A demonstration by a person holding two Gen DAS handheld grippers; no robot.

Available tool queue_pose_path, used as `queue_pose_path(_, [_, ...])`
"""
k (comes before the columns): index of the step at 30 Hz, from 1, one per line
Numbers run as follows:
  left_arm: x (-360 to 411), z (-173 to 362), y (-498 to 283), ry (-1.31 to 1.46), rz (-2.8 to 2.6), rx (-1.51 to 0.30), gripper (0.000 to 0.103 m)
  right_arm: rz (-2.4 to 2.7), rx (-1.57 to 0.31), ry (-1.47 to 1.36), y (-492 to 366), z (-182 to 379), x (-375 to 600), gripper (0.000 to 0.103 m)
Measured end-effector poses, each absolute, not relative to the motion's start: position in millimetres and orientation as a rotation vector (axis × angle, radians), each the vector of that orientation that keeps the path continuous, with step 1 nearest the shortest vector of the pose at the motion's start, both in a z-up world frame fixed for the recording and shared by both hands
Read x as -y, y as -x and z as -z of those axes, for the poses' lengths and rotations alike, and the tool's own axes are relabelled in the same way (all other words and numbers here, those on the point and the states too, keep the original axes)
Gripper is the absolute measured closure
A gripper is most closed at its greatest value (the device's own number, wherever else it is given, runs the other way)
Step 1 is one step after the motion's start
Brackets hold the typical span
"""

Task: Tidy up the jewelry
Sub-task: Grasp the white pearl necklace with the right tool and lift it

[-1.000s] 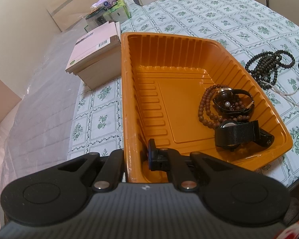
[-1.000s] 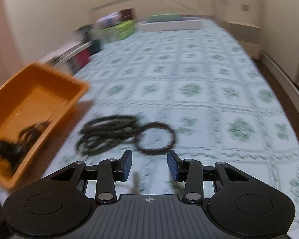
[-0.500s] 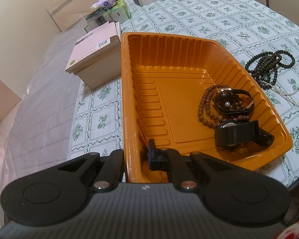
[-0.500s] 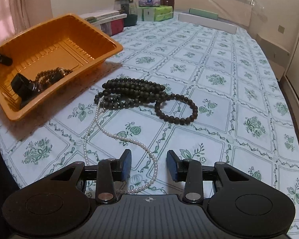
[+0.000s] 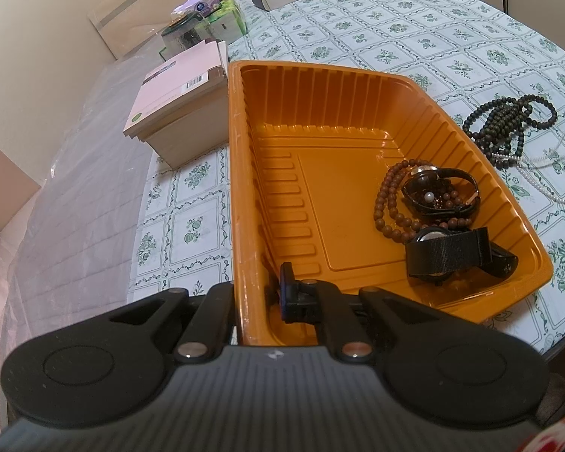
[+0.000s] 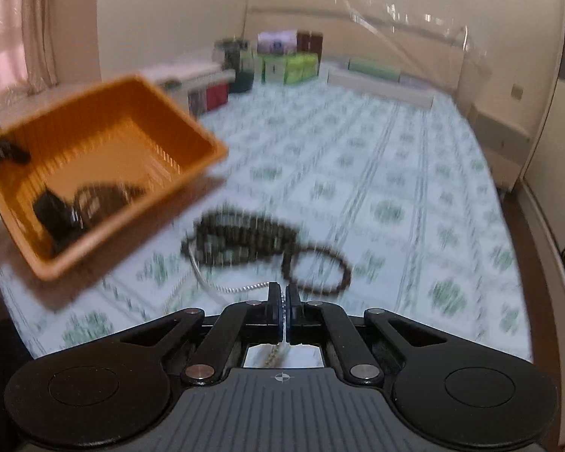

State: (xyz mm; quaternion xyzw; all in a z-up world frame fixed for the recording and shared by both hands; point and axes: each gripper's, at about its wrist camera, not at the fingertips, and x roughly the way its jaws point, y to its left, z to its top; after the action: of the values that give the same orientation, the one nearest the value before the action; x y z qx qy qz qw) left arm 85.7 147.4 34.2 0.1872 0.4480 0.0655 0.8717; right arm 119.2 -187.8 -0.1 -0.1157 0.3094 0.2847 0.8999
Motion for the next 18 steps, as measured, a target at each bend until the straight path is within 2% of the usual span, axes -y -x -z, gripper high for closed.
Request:
queue_pose_path(9, [-148, -34, -86, -0.393, -0.135, -0.936, 0.097, -0.598, -0.444, 0.241, -118, -84, 186, 0.102])
queue_pose_path(18, [-146, -35, -86, -0.4, -0.133, -0.933, 0.097, -0.636, -0.335, 0.273, -121, -133, 180, 0.102])
